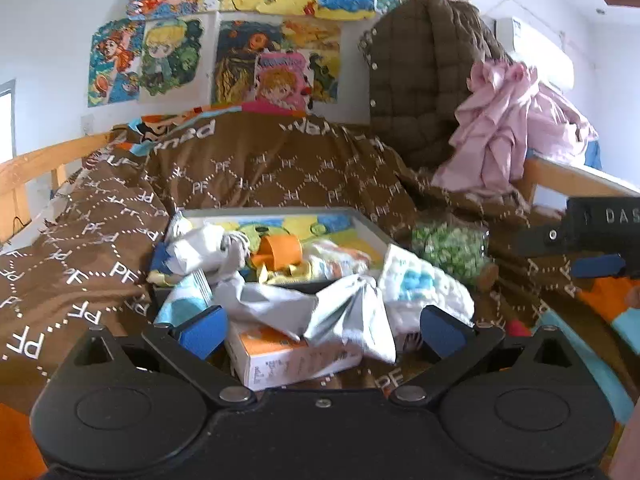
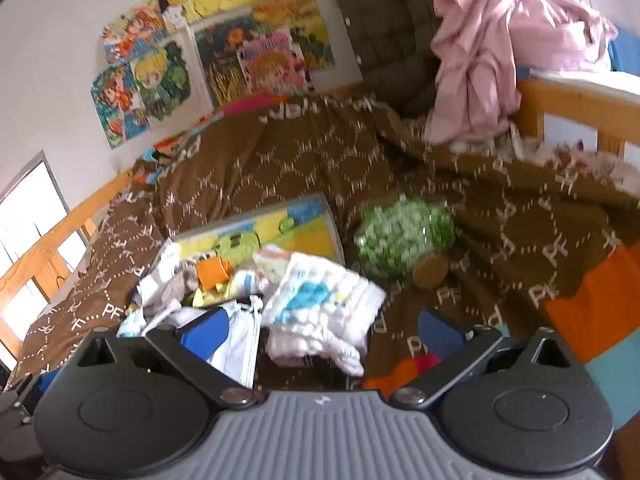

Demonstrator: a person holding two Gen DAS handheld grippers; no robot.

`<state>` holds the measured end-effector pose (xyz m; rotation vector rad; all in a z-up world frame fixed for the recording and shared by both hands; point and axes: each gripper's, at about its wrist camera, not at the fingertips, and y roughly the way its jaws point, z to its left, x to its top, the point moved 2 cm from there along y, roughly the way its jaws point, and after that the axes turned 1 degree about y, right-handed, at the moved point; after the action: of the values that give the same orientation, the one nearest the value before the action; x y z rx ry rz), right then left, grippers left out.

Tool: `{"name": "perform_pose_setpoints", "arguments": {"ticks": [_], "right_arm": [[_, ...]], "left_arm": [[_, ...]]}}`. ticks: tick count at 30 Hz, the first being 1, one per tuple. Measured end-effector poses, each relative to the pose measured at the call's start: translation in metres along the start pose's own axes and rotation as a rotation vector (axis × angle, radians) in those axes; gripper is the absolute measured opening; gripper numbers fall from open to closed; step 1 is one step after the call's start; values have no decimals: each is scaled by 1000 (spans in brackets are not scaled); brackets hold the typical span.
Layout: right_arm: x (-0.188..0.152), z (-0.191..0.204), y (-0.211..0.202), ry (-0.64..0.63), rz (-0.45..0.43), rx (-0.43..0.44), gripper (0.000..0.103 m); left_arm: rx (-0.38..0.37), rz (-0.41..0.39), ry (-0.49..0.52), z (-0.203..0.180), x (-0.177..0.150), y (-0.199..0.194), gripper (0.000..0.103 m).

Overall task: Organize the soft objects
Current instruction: 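Move both tools back from the box down to the pile of items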

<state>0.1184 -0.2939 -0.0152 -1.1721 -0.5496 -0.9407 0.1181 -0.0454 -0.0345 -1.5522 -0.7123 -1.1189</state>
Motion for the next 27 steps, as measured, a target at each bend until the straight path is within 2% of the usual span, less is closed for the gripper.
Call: {"name": "perform_pose_setpoints", "arguments": {"ticks": [5,14,18,20,23,27], "right_arm": [[-2,-1,15,12,89,-2,103],[0,-6,61,25,329,40,103],[3,-13,83,39,414,90,103],[6,-17,91,24,409,84,103],[13,-23,100,41,355,69,103],[25,-21,114,55,301,117,103]], "left_arm": [[5,39,39,-5,-7,13,102],[-11,88,199,-25,-21,41,102],[-11,98,267,-33,-26,52,102],[9,82,297,-34,-27,58,102],[38,54,306,-33,-26,66,102],[55,46,288,-29,-23,83,102]]}}
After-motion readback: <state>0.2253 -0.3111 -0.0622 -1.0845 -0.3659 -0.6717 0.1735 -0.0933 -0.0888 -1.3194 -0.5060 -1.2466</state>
